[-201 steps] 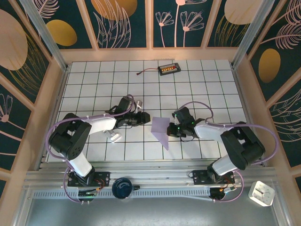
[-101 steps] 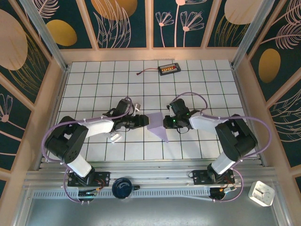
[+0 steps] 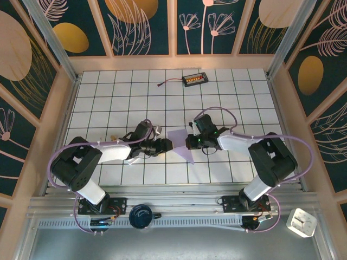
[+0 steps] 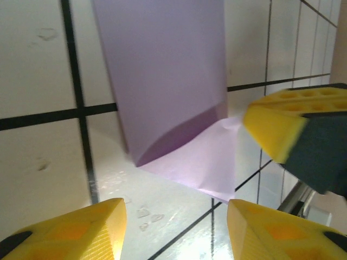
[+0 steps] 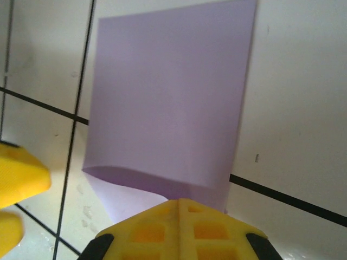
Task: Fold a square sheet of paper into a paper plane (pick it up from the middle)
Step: Third fold the triangle at the center of the table, then fourth fold the wing at the center of the table.
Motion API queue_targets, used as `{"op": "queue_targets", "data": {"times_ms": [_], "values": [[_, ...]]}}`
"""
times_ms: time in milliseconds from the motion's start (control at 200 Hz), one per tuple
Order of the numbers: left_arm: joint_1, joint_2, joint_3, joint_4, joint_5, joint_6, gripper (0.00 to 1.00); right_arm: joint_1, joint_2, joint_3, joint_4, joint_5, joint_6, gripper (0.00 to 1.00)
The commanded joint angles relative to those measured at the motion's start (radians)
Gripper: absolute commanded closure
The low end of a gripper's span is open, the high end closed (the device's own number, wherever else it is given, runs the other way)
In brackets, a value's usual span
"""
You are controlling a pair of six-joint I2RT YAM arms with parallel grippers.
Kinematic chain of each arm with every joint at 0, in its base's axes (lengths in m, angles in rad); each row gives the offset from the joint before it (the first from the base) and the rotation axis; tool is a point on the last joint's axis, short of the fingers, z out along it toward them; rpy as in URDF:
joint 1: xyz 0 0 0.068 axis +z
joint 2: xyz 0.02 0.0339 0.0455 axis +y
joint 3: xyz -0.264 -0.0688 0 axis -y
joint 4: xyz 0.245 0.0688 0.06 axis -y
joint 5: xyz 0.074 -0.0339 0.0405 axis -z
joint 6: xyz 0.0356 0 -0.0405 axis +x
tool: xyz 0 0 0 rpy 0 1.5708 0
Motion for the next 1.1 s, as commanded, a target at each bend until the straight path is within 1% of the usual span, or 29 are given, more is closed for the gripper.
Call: {"op": "queue_targets", "data": {"times_ms": [0,205,370,565,596,696,891,1091], "values": [[-0.016,0.025,-0.001,0.035,0.009,-0.052,0.48,-0.016,0.037,0.008,0.033,0.001,-0.012,0.99],[-0.019,0.040,0.015,0.006,-0.026,-0.066,0.47,-0.020,0.067,-0.033,0.047,0.005,0.016,1.00],[-0.019,0.074,0.036,0.029,0.001,-0.081,0.46,-0.019,0.056,-0.061,0.068,-0.001,0.040,1.00],[-0.019,0.099,0.082,0.008,-0.012,-0.087,0.47,-0.017,0.054,-0.076,0.076,-0.003,0.052,1.00],[-0.018,0.135,0.088,0.008,-0.010,-0.088,0.47,-0.017,0.053,-0.075,0.075,-0.003,0.052,1.00],[-0.018,0.159,0.105,0.006,-0.008,-0.090,0.47,-0.016,0.049,-0.075,0.074,0.000,0.052,1.00],[-0.018,0.140,0.105,0.029,-0.031,-0.103,0.47,-0.016,0.048,-0.084,0.077,0.000,0.054,1.00],[-0.013,0.120,0.094,0.080,-0.026,-0.130,0.48,-0.016,0.047,-0.088,0.080,0.000,0.058,1.00]]}}
